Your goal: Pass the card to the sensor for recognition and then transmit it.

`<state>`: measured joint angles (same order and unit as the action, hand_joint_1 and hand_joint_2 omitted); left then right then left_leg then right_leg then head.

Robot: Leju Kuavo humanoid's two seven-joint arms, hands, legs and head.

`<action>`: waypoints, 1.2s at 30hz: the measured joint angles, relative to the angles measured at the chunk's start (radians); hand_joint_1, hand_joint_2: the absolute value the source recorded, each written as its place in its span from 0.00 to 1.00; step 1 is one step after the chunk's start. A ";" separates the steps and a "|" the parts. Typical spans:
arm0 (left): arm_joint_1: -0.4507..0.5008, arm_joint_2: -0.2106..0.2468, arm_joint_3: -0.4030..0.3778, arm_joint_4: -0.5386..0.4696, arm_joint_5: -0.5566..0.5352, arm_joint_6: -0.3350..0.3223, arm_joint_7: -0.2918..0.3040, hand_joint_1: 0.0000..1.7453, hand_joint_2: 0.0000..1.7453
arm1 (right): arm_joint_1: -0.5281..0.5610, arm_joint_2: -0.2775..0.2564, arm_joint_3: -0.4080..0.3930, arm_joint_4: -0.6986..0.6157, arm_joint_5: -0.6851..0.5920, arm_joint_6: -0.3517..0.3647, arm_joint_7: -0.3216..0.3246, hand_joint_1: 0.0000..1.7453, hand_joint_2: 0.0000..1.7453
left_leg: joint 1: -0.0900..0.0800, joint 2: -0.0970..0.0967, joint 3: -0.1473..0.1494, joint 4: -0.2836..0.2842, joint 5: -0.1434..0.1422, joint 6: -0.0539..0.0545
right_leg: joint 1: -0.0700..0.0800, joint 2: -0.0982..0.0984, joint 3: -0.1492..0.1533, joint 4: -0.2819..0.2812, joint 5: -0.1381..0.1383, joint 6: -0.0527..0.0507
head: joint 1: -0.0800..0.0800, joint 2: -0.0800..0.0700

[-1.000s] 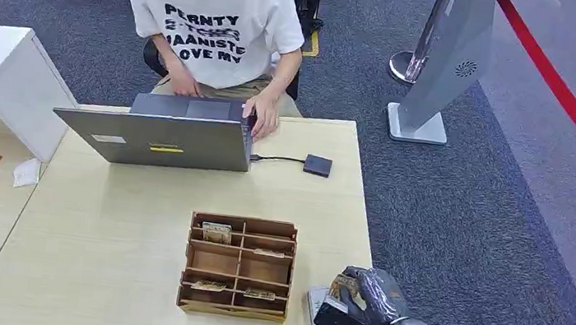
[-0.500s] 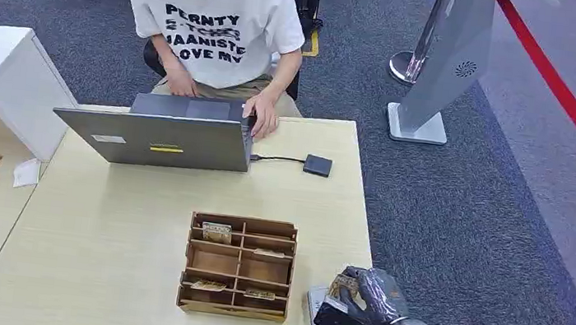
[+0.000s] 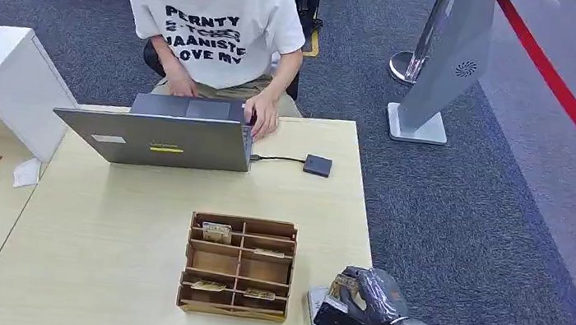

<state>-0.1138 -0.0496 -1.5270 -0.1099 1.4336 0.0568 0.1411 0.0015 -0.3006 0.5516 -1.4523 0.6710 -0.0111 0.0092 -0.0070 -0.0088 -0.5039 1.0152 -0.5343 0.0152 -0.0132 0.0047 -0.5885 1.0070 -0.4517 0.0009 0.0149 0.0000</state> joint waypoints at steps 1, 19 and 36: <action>0.000 0.000 0.000 0.000 0.000 0.000 0.000 0.00 0.00 | 0.000 0.000 0.000 0.000 0.000 0.000 0.000 1.00 1.00 | 0.000 0.000 0.000 0.000 0.000 0.000 | 0.000 0.000 0.000 0.000 0.000 0.000 | 0.000 0.000; 0.000 0.000 0.000 0.000 0.003 0.000 0.000 0.00 0.00 | 0.000 0.000 -0.002 -0.001 -0.002 0.000 0.000 1.00 1.00 | 0.000 0.000 0.000 0.000 0.000 0.000 | 0.000 0.000 0.000 0.000 0.000 0.000 | 0.000 0.000; 0.000 0.000 0.000 0.000 0.003 0.000 0.000 0.00 0.00 | 0.001 0.000 -0.002 -0.001 -0.002 0.000 0.000 1.00 1.00 | 0.000 0.000 0.000 0.000 0.000 0.000 | 0.000 0.000 0.000 0.000 0.000 0.000 | 0.000 0.000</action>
<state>-0.1136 -0.0496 -1.5270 -0.1099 1.4363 0.0568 0.1411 0.0024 -0.3006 0.5497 -1.4534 0.6695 -0.0111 0.0095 -0.0070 -0.0088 -0.5039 1.0152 -0.5343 0.0152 -0.0132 0.0047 -0.5885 1.0068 -0.4517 0.0009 0.0149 0.0000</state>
